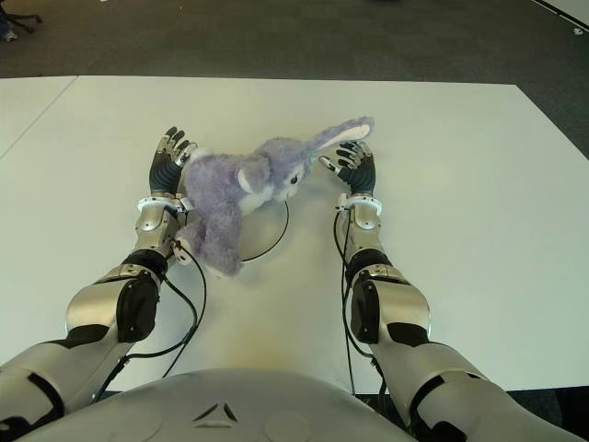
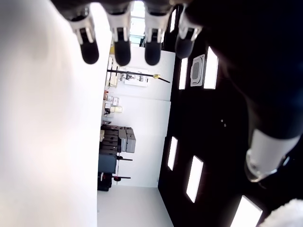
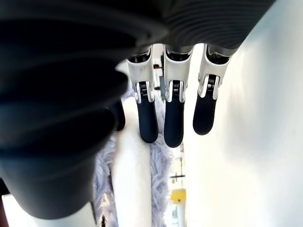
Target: Put the doll into the plate.
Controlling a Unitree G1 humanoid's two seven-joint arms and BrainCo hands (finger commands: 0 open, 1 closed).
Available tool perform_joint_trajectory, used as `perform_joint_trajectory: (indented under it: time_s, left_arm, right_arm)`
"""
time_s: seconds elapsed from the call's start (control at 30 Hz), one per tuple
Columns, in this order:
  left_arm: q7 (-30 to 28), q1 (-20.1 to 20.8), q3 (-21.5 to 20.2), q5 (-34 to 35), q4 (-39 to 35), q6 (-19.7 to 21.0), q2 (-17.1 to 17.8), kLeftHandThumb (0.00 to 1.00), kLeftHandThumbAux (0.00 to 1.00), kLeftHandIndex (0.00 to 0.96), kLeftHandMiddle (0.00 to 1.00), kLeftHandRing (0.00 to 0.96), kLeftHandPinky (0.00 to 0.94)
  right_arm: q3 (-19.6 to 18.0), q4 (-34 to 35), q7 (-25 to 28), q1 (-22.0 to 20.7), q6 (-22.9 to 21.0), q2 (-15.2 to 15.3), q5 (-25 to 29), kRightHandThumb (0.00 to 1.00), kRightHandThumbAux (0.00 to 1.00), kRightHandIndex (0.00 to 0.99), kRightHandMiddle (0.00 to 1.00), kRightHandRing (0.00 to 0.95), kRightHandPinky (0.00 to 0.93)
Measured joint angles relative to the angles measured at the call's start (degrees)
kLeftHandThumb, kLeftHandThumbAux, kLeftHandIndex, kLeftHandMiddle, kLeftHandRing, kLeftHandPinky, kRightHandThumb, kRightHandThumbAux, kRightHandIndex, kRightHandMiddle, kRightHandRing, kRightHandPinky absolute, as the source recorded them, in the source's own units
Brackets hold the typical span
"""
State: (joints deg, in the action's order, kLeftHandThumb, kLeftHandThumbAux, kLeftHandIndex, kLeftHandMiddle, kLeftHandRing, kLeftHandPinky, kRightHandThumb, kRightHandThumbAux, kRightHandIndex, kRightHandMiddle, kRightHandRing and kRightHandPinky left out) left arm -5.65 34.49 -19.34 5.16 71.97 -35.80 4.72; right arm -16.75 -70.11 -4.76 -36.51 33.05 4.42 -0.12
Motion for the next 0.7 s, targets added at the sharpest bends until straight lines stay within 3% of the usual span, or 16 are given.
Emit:
perform_joint_trajectory:
  time_s: [0.7]
  left_arm:
    - [6.2,0.0,0.5,-2.5,-0.1,0.0,-0.2,0.0,0.709,0.171,0.215,0.197,0.199]
  right_arm:
    - [-0.6,0.0,1.7,0.0,0.0,-0.1,0.8,0.016,0.925,0.213,0.271,0.269,0.266]
